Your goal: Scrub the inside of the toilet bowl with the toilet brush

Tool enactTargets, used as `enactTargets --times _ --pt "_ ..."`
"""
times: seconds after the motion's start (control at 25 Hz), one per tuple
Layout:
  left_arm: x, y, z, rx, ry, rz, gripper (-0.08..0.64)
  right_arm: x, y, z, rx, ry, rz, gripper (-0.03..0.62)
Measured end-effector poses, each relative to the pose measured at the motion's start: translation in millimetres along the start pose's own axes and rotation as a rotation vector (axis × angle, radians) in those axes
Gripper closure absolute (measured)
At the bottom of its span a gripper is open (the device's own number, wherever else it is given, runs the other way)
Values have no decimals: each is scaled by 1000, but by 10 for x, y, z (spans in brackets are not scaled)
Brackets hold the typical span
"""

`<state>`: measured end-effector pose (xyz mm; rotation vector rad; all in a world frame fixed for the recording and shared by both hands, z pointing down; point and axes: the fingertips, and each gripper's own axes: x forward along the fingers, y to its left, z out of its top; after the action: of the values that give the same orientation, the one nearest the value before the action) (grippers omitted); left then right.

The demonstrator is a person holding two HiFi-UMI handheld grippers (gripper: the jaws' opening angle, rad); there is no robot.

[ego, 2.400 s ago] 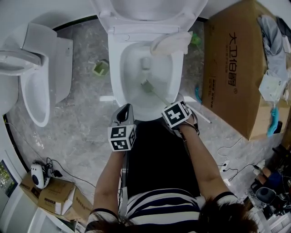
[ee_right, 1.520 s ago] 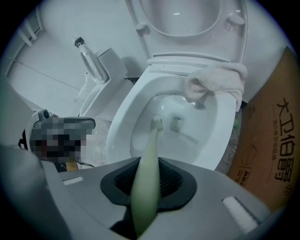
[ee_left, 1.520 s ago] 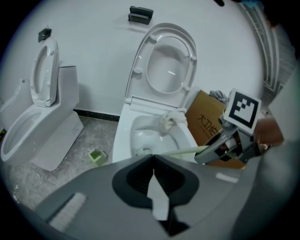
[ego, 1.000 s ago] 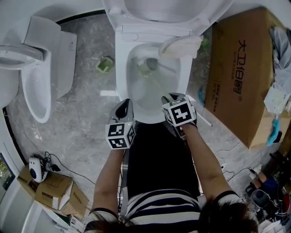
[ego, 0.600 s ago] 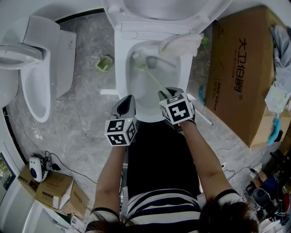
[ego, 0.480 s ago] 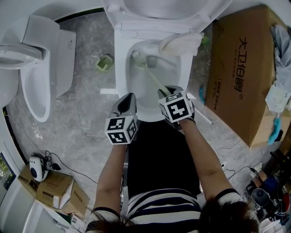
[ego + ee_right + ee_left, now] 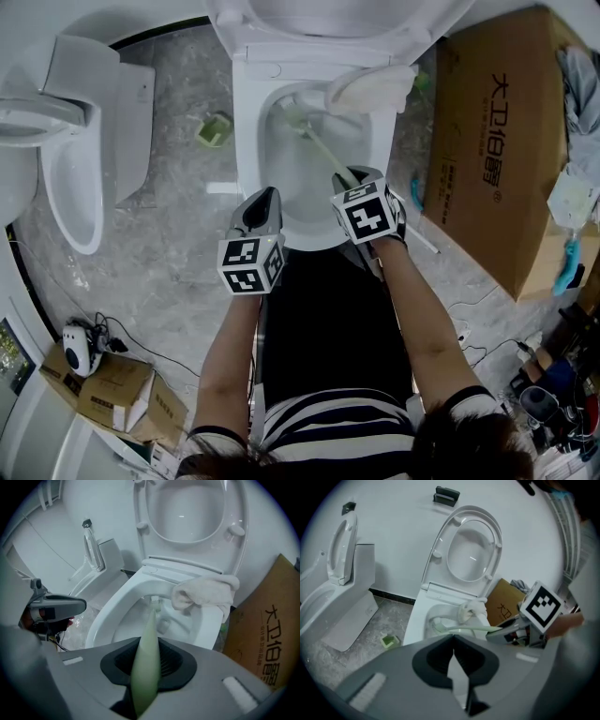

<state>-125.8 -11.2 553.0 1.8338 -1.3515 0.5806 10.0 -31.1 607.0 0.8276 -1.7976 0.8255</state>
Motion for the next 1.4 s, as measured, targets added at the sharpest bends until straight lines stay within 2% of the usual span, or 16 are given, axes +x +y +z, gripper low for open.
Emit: enactTargets --times 0.28,0.76,1.16,1.4 --pt "-11 -46 -26 25 10 -9 560 -105 -231 -121 31 22 -82 515" --pt "-82 -158 -69 38 9 -21 560 -290 -419 -315 -59 108 -211 515" --pt "-185 -121 -64 45 11 -17 560 -437 -366 -361 -211 253 -268 515" --pt "-239 -65 -65 43 19 -16 560 -539 -337 -421 -296 360 -269 515"
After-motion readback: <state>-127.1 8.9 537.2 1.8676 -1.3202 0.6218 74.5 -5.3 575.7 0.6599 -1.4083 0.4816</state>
